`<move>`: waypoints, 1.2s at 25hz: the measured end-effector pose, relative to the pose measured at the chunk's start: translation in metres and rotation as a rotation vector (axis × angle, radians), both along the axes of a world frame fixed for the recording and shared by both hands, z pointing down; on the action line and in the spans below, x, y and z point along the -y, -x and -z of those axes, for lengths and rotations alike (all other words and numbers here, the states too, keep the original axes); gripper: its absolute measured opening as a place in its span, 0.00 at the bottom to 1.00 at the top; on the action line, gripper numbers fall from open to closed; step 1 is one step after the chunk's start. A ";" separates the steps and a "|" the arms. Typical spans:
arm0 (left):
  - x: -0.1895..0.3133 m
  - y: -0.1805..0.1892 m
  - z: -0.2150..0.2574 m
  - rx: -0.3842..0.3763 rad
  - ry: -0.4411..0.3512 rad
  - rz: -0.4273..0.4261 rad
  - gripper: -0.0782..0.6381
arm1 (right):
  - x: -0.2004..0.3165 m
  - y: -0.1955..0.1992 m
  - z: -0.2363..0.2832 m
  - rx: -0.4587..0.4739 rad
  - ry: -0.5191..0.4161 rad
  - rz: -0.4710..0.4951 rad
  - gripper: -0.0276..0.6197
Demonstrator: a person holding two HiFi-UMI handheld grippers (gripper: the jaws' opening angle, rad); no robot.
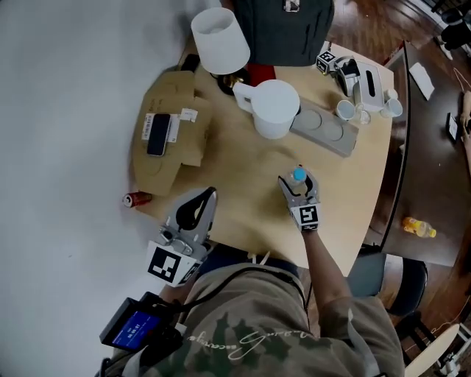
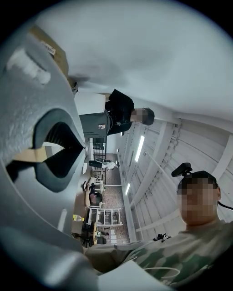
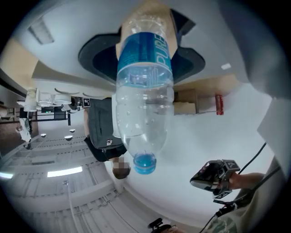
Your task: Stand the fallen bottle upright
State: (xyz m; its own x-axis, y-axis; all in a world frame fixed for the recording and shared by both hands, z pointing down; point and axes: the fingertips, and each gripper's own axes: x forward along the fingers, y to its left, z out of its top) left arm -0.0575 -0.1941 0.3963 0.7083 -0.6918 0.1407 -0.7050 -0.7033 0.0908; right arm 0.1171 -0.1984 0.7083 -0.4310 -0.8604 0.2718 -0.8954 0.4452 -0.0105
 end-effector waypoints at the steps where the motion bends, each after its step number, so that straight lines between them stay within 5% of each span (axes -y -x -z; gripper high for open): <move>1: -0.001 -0.001 -0.001 0.001 0.003 0.002 0.11 | -0.005 0.000 -0.007 -0.027 0.012 0.014 0.53; 8: -0.009 0.000 0.010 -0.013 -0.022 0.005 0.11 | -0.015 -0.006 -0.014 -0.023 0.068 0.054 0.68; 17: -0.007 0.018 0.027 -0.089 -0.073 -0.022 0.11 | -0.049 -0.020 0.062 -0.057 -0.023 -0.032 0.66; 20: -0.003 0.023 0.032 -0.121 -0.085 -0.053 0.11 | -0.065 -0.027 0.114 -0.085 -0.067 -0.123 0.54; 21: -0.002 0.023 0.032 -0.130 -0.088 -0.065 0.11 | -0.067 -0.028 0.131 -0.104 -0.069 -0.155 0.36; 22: 0.000 0.022 0.032 -0.143 -0.090 -0.078 0.11 | -0.068 -0.027 0.148 -0.117 -0.060 -0.182 0.05; 30: 0.000 0.015 0.027 -0.246 -0.055 -0.177 0.11 | -0.050 0.024 0.259 -0.058 -0.176 -0.217 0.05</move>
State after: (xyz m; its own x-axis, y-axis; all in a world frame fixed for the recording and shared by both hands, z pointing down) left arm -0.0723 -0.1937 0.3692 0.8268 -0.5562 -0.0837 -0.5324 -0.8220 0.2021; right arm 0.0930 -0.1484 0.4491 -0.2199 -0.9669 0.1292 -0.9668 0.2338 0.1037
